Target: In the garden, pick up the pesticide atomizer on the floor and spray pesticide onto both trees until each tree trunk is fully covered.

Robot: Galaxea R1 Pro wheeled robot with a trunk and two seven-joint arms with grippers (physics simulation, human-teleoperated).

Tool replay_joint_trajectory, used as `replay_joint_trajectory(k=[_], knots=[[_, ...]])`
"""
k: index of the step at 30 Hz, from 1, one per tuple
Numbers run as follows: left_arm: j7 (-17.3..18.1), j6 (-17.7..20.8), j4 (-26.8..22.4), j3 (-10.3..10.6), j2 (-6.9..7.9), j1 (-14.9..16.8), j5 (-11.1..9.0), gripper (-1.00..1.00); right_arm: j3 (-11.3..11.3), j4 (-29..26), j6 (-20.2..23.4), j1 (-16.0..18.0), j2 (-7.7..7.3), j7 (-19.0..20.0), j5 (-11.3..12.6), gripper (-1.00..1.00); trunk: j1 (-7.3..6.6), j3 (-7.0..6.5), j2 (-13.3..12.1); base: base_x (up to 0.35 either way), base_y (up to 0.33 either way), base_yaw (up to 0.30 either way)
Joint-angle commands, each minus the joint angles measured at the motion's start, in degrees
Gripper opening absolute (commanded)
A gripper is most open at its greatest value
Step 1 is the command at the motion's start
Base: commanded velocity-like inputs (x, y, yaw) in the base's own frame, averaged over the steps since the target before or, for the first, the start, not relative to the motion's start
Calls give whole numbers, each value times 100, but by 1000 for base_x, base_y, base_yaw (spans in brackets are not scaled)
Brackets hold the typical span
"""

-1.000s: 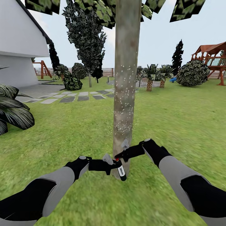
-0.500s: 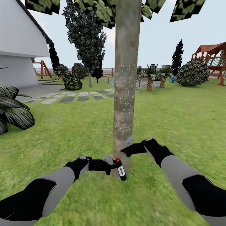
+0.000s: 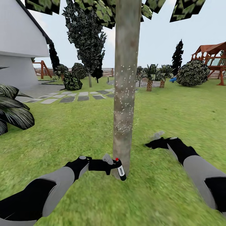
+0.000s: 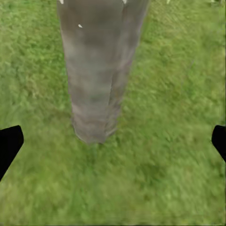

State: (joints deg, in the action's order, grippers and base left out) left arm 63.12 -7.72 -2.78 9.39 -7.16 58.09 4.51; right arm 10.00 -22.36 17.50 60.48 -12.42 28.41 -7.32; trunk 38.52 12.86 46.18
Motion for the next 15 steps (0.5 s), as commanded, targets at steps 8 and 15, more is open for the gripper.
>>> replay_joint_trajectory(k=[8, 15], knots=[[-2442, -10, 83, -25, 374, -9, -226, -100, -33, 1210, -277, -217, -553, -3201, 12, 100, 0, 0, 0, 0, 0, 0], [-4798, -905, 93, -25, 391, -675, -1014, -100, -28, 2428, -1700, -1077, -575, -3846, 994, 100, 0, 0, 0, 0, 0, 0]])
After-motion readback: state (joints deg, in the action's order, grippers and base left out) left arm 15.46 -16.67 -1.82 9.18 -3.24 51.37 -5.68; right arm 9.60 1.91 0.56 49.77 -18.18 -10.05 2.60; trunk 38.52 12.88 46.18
